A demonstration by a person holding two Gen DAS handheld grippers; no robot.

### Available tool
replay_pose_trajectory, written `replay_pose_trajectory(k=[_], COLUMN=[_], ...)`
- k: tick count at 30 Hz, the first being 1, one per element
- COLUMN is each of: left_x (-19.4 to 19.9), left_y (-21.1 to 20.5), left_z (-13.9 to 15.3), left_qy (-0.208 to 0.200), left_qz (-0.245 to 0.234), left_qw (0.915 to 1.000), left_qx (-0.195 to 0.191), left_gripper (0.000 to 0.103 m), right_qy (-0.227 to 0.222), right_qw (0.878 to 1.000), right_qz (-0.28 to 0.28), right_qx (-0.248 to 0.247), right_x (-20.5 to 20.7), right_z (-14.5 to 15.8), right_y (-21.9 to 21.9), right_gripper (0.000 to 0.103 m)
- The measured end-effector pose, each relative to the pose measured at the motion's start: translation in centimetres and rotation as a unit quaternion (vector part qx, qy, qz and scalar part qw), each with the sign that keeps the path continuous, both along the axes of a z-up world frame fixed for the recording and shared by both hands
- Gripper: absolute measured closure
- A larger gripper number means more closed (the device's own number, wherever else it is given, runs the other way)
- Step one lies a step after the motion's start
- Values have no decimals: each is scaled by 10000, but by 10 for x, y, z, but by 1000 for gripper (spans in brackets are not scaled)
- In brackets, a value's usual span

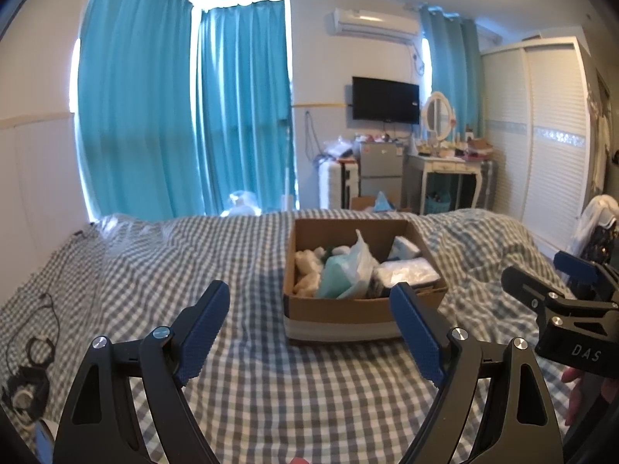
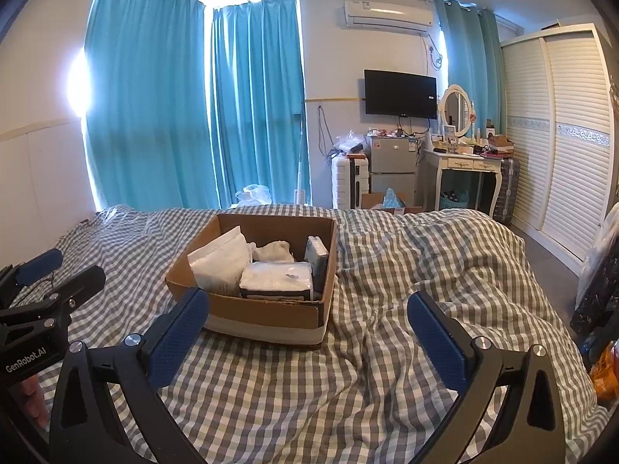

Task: Organize soft objects

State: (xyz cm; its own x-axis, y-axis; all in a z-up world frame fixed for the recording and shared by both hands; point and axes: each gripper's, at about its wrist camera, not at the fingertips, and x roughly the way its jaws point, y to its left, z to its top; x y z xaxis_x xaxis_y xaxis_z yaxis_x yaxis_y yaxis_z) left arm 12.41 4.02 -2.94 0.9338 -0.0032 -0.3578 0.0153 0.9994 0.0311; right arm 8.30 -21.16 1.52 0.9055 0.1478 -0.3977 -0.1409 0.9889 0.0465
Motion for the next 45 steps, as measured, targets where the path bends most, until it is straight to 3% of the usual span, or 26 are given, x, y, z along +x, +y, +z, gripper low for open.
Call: replay_pose_trajectory(k=[45], left_x=[-4], left_y=[-10], left_z=[0], left_qy=[9], left_qz=[40], left_qw=[10000], left_qx=[22], left_gripper=[17], right_qy=[116], right_qw=[9999], right_qz=[-68], right_qx=[7], right_x=[1], right_z=[-6], right_y=[3], right_gripper=[0])
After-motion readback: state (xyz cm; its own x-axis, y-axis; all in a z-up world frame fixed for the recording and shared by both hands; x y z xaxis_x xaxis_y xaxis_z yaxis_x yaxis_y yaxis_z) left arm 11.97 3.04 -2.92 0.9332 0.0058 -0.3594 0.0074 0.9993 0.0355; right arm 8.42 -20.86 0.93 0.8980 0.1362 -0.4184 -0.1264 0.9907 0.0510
